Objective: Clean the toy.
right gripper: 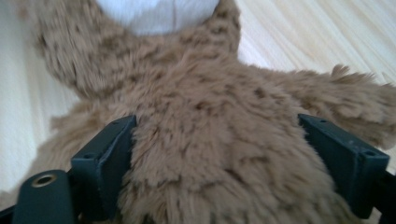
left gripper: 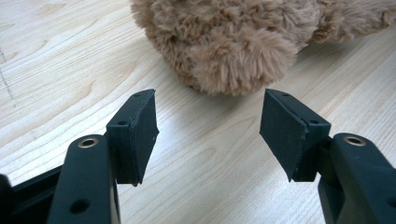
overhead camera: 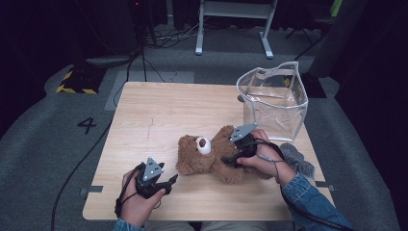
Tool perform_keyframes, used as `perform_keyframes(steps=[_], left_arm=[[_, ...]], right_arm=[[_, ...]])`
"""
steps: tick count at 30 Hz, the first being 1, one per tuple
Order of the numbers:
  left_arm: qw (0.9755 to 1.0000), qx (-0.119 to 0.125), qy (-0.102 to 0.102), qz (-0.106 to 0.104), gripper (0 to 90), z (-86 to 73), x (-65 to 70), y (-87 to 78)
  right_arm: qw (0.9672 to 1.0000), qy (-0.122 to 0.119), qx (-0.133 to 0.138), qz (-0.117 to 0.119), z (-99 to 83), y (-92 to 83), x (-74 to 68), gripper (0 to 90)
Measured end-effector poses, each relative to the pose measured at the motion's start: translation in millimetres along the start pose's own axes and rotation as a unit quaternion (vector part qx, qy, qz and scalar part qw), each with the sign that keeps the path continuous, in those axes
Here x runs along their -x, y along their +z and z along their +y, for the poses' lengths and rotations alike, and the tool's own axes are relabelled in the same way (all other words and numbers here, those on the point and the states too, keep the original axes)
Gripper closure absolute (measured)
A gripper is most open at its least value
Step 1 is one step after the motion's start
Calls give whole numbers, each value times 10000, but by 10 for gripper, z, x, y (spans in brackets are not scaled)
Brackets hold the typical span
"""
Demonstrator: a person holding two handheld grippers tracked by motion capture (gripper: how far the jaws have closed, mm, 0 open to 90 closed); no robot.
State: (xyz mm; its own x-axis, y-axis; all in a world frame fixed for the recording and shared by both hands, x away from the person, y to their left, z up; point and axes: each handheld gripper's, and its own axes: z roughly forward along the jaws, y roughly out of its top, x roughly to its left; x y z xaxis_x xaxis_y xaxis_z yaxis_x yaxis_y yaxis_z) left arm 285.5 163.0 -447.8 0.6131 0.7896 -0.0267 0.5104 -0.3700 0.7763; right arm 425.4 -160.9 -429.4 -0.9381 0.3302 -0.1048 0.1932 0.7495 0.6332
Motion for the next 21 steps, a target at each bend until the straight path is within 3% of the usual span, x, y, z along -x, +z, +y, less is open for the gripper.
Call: perform_keyframes(steps=[4, 8, 11, 12, 17, 20, 21], left_arm=[[10000, -7, 19, -15, 368, 5, 20, 15], [10000, 26, 66, -43, 368, 32, 10, 30], [9999, 60, 2, -142, 368, 56, 13, 51], [9999, 72, 81, -108, 368, 69, 0, 53], [9998, 139, 71, -157, 368, 109, -34, 106], [9996, 152, 99, -230, 368, 146, -26, 132], [9995, 143, 154, -230, 369, 172, -13, 150]], right_arm=[[9994, -66, -339, -65, 7, -10, -61, 407], [9995, -24, -307, -113, 26, -51, -132, 673], [9997, 0, -74, -253, 40, -115, -219, 715], [9995, -56, 73, -306, 30, -156, -226, 721], [9951, 521, 763, -358, 2, -477, -305, 711], [9920, 776, 909, -415, -67, -709, -342, 697], [9898, 876, 978, -552, -142, -868, -389, 692]])
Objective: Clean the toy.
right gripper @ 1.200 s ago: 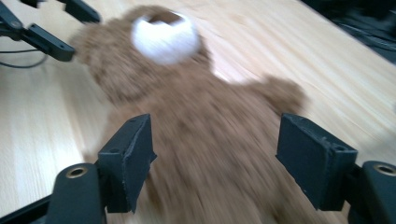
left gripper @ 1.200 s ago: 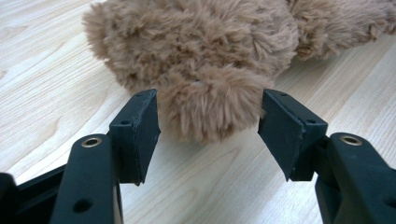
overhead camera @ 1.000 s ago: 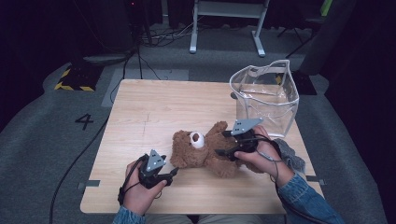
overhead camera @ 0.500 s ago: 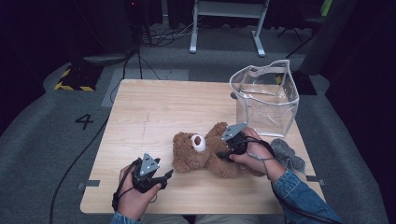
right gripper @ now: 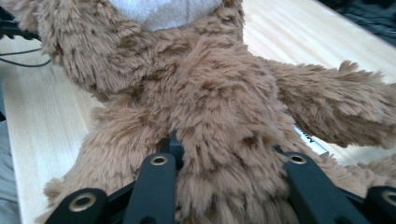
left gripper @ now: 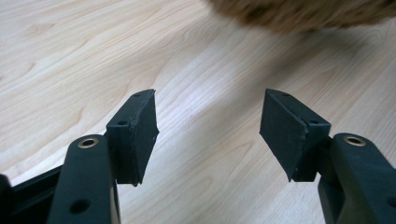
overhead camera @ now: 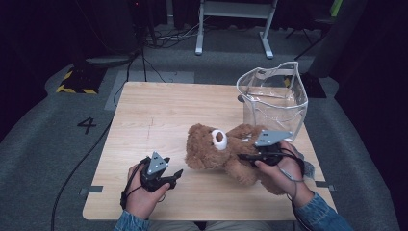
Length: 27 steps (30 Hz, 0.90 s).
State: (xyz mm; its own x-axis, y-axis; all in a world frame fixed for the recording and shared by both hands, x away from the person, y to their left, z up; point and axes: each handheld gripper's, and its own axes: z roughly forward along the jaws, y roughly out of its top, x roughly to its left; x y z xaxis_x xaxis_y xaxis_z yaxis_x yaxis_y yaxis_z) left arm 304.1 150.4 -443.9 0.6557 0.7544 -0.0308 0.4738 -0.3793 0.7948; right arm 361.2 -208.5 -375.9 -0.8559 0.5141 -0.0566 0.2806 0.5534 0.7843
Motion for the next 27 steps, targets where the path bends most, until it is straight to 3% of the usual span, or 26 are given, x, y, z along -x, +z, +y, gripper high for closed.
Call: perform_keyframes(steps=[1, 2, 3, 4, 5, 9, 13, 17, 18, 20, 21, 23, 24, 27], left_arm=[[10000, 0, 0, 0, 368, 0, 0, 0], [10000, 43, -30, -85, 368, 31, 26, 51], [10000, 43, -30, -85, 368, 31, 26, 51], [9999, -1, 124, -54, 368, 51, 17, 63], [9999, 13, 55, -129, 368, 62, 39, 102], [9997, -38, 153, -207, 368, 107, 63, 175], [9994, -61, 171, -301, 367, 138, 72, 238], [9991, -63, 243, -356, 367, 169, 95, 274], [9990, -57, 242, -358, 367, 175, 104, 283], [9990, -62, 261, -357, 367, 180, 107, 294], [9990, -65, 250, -359, 367, 182, 109, 299], [9989, -84, 265, -383, 366, 192, 110, 310], [9988, -88, 263, -397, 366, 194, 111, 314], [9986, -55, 297, -432, 366, 205, 120, 327]], right_arm=[[10000, 0, 0, 0, 0, 0, 0, 692], [9999, 105, 68, -113, -69, -180, -22, 690], [9999, 105, 68, -113, -69, -180, -22, 690], [9997, 150, 107, -139, -109, -265, -29, 687], [9994, 193, 200, -212, -203, -449, -31, 680], [9985, 319, 252, -375, -331, -656, -3, 679], [9957, 518, 216, -739, -556, -874, 75, 672], [9908, 849, -6, -1053, -823, -897, 199, 630], [9872, 1001, -206, -1227, -981, -843, 274, 574], [9854, 1074, -317, -1284, -1039, -806, 299, 534], [9832, 1116, -510, -1354, -1133, -734, 334, 450], [9829, 1096, -426, -1416, -1186, -671, 331, 361], [9844, 921, -457, -1427, -1138, -635, 292, 302], [9858, 797, -428, -1415, -1071, -612, 266, 270]])
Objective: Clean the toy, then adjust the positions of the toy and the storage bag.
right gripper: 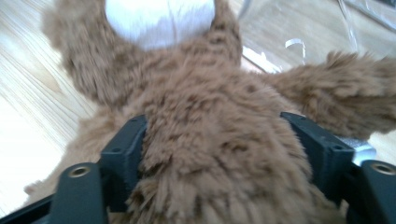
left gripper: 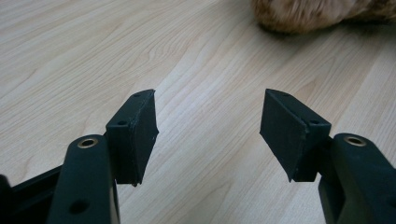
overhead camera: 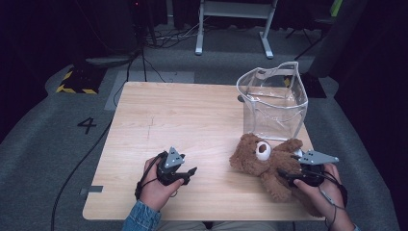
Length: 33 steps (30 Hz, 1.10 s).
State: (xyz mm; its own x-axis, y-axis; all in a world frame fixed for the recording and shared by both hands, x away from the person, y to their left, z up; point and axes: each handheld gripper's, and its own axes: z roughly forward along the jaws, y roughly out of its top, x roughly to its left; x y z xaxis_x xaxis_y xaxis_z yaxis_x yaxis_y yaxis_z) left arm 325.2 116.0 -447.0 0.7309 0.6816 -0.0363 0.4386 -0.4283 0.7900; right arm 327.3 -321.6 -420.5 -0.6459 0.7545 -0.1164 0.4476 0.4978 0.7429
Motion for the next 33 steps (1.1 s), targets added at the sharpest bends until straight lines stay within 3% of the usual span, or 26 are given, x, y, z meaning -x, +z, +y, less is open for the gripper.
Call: perform_keyframes(steps=[4, 6, 7, 12, 19, 21, 25, 29, 33], left_arm=[[10000, 30, -19, 5, 366, 13, -3, -6], [10000, 47, 4, -23, 366, 21, -10, -3], [10000, 41, -40, 5, 366, 28, -3, 0], [10000, 73, -13, -67, 366, 109, 16, 41], [9996, 148, 203, -155, 352, 348, 73, 102], [9994, 159, 252, -160, 351, 427, 90, 118], [9993, 192, 287, -165, 343, 498, 114, 123], [9994, 196, 237, -162, 342, 426, 126, 120], [9996, 143, 211, -141, 341, 330, 111, 103]], right_arm=[[9998, 39, 115, 134, 47, -34, -17, 253], [9990, 154, 331, 257, 58, -87, -9, 260], [9972, 273, 590, 362, 74, -160, 3, 275], [9956, 334, 820, 309, 109, -258, 28, 284], [9935, 464, 1035, 136, 119, -368, 123, 320], [9931, 486, 1058, 127, 125, -380, 165, 338], [9890, 724, 1282, 125, 211, -374, 325, 400], [9883, 724, 1341, 45, 396, -325, 497, 381], [9878, 710, 1366, -230, 603, -187, 680, 340]])
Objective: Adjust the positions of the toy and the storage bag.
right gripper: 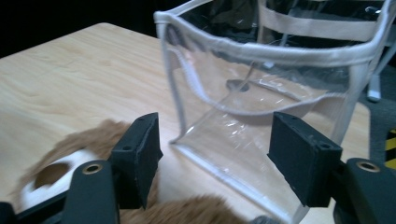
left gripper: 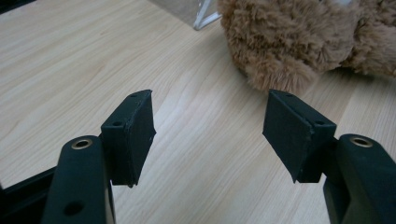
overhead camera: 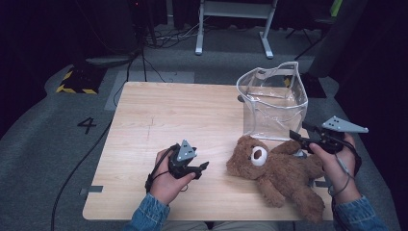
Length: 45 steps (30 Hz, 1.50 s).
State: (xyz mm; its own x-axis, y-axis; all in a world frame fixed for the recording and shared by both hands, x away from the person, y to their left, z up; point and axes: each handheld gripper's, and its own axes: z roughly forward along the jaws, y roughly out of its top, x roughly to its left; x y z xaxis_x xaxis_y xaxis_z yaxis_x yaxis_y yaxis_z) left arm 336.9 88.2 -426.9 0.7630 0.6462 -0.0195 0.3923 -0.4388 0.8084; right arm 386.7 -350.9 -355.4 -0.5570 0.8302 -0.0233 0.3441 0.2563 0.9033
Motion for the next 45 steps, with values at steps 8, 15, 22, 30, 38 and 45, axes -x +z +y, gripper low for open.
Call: perform_keyframes(steps=[8, 15, 22, 30, 38, 45], left_arm=[[9997, -61, -170, 189, 341, -150, -48, -118], [9984, -24, -354, 434, 341, -300, -118, -312], [9968, 2, -543, 578, 341, -424, -187, -446], [9968, 31, -536, 591, 341, -436, -201, -460], [9968, 38, -546, 580, 341, -421, -212, -457], [9971, 60, -520, 553, 341, -419, -237, -446]], right_arm=[[9989, -384, 115, 245, 295, 297, -88, 385], [9955, -775, 59, 539, 694, 797, -292, 391], [9919, -1093, -384, 522, 838, 1246, -347, 555], [9883, -1164, -584, 796, 881, 1426, -343, 838], [9866, -1206, -223, 1075, 930, 1652, -490, 855], [9786, -1381, -31, 1523, 1050, 1763, -833, 853]])
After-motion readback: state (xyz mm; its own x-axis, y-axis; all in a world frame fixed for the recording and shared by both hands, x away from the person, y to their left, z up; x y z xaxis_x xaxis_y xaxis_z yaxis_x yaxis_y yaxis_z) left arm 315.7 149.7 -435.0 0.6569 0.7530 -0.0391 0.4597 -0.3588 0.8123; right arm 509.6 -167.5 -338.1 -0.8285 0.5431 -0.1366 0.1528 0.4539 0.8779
